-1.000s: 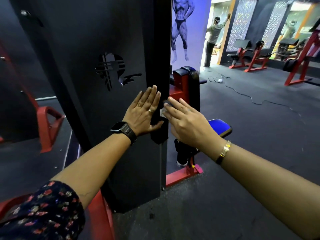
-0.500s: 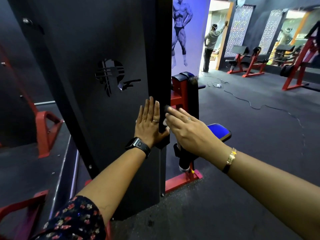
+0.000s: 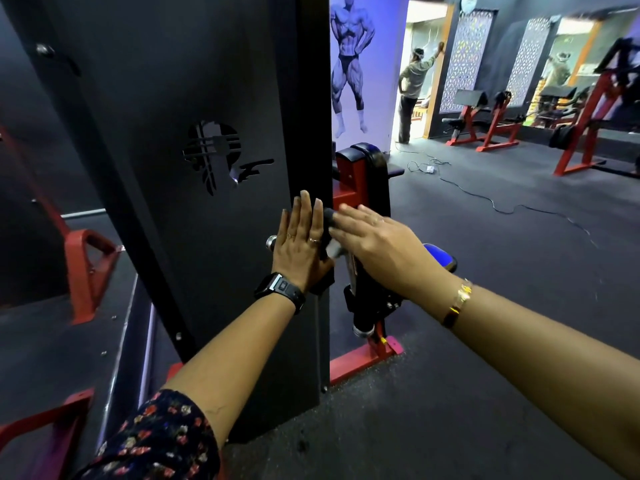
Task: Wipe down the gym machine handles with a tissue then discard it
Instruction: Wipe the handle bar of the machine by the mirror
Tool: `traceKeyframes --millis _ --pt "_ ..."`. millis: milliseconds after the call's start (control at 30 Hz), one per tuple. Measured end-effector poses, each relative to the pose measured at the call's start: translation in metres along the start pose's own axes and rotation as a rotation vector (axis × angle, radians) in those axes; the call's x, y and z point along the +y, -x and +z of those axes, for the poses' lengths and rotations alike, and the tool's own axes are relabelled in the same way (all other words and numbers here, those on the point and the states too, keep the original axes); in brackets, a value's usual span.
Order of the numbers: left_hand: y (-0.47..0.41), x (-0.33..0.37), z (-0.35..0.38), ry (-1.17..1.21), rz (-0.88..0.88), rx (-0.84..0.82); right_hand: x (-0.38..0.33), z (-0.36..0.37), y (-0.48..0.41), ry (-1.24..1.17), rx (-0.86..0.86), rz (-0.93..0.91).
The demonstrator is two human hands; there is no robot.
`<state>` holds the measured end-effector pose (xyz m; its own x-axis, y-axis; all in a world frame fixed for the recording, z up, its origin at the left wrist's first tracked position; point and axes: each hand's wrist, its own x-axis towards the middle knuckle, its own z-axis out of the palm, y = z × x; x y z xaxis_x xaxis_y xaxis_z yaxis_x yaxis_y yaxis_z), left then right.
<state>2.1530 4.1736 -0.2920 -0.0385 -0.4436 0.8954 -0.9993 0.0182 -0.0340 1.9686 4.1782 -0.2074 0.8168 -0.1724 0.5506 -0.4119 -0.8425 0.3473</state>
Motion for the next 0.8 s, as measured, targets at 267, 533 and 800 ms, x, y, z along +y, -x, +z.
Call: traceKeyframes --millis 267,533,800 --pt "0.0 -0.005 -0.001 -0.073 0.06 0.012 -0.003 0.002 0.013 -0.101 -0.01 0.047" --pt "-0.018 -0.018 -0.007 -0.193 0.417 0.06 0.011 0.025 0.067 -0.078 0.112 -0.132" --pt "-0.032 -0.023 -0.015 -0.196 0.519 0.046 0.003 0.029 0.056 -0.008 0.239 -0.087"
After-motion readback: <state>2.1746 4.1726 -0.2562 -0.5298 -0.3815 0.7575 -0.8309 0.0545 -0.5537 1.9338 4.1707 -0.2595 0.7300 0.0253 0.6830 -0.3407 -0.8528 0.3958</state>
